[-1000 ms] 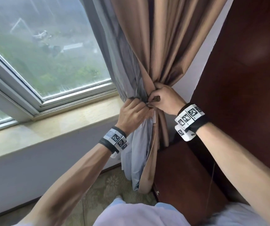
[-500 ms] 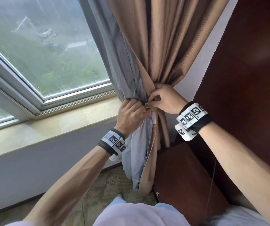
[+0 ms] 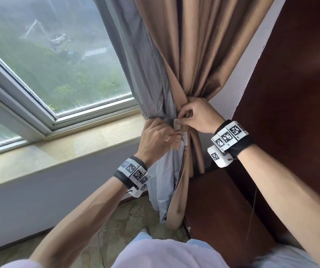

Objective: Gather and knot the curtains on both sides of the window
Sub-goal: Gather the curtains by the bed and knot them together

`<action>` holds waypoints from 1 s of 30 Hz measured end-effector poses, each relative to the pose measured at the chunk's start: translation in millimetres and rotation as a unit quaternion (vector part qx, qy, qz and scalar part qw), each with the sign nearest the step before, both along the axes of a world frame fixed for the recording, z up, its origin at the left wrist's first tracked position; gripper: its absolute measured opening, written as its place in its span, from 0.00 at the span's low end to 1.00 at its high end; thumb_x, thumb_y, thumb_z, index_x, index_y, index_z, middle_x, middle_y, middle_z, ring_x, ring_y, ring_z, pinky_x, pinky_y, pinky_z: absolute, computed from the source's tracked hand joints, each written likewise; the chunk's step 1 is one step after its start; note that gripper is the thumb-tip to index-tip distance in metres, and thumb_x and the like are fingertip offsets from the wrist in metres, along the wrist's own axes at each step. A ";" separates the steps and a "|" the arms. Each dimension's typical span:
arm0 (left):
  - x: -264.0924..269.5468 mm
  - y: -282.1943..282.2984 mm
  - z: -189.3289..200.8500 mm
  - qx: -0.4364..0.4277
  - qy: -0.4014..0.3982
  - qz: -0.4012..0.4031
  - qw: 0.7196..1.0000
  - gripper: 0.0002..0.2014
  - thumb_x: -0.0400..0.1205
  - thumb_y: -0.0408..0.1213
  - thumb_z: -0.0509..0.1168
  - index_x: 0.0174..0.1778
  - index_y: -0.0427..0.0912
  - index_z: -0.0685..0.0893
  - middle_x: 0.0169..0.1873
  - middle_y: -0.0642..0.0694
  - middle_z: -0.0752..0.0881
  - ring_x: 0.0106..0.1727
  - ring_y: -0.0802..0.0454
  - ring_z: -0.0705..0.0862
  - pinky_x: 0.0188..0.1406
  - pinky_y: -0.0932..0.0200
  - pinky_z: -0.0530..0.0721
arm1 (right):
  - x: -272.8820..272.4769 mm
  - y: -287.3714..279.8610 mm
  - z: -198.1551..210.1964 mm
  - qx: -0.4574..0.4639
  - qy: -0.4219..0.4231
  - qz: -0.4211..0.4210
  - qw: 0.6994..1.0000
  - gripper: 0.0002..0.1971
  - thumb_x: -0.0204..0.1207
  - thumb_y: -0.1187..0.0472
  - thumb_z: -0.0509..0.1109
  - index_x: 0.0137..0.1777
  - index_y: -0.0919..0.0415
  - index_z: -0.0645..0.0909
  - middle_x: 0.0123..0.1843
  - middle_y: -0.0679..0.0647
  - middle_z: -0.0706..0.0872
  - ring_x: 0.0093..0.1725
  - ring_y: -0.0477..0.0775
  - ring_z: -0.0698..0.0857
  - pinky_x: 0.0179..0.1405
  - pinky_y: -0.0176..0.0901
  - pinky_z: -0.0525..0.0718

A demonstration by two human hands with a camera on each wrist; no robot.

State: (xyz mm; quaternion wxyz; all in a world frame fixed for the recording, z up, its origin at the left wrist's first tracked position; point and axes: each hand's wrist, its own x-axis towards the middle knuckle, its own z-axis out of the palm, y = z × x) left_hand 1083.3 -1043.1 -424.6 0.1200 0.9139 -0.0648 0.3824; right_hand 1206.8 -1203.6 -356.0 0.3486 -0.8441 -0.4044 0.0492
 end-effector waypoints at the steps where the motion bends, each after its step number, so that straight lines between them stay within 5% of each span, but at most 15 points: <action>1: 2.0 -0.4 -0.4 -0.001 -0.002 0.016 1.000 0.12 0.77 0.47 0.79 0.33 0.45 0.91 0.35 0.50 0.92 0.47 0.45 0.89 0.59 0.52 0.77 | -1.3 0.8 0.0 -0.002 0.002 0.002 1.000 0.08 0.70 0.57 0.89 0.41 0.59 0.95 0.40 0.38 0.81 0.41 0.47 0.84 0.43 0.39 0.77; 8: 6.5 -6.4 -2.6 -0.024 -0.037 0.037 0.998 0.10 0.74 0.40 0.84 0.32 0.44 0.90 0.32 0.51 0.90 0.41 0.45 0.88 0.54 0.51 0.79 | -1.8 -0.1 -0.1 -0.007 0.008 0.002 1.000 0.09 0.70 0.52 0.89 0.42 0.56 0.96 0.38 0.39 0.82 0.39 0.46 0.84 0.41 0.41 0.78; 19: -3.0 -4.9 -2.4 0.039 -0.125 -0.027 0.991 0.15 0.83 0.39 0.78 0.30 0.43 0.88 0.30 0.50 0.87 0.33 0.45 0.85 0.43 0.48 0.83 | -4.6 0.8 0.8 -0.011 -0.016 -0.021 1.000 0.09 0.71 0.53 0.88 0.42 0.58 0.96 0.41 0.44 0.83 0.44 0.51 0.86 0.45 0.43 0.81; 26: -0.6 -7.0 7.2 0.056 -0.092 0.019 0.994 0.15 0.83 0.40 0.77 0.31 0.44 0.86 0.32 0.51 0.86 0.36 0.46 0.83 0.44 0.49 0.78 | -1.3 1.5 2.9 -0.024 0.007 -0.008 1.000 0.08 0.72 0.54 0.88 0.43 0.58 0.96 0.37 0.43 0.86 0.39 0.50 0.86 0.41 0.43 0.83; 30: 3.0 -5.3 7.6 0.074 -0.068 0.030 0.994 0.13 0.83 0.38 0.76 0.33 0.44 0.87 0.33 0.50 0.86 0.37 0.44 0.84 0.44 0.48 0.76 | -5.1 3.7 1.9 -0.019 0.000 0.008 1.000 0.07 0.74 0.57 0.87 0.44 0.59 0.96 0.44 0.52 0.89 0.43 0.53 0.88 0.46 0.51 0.87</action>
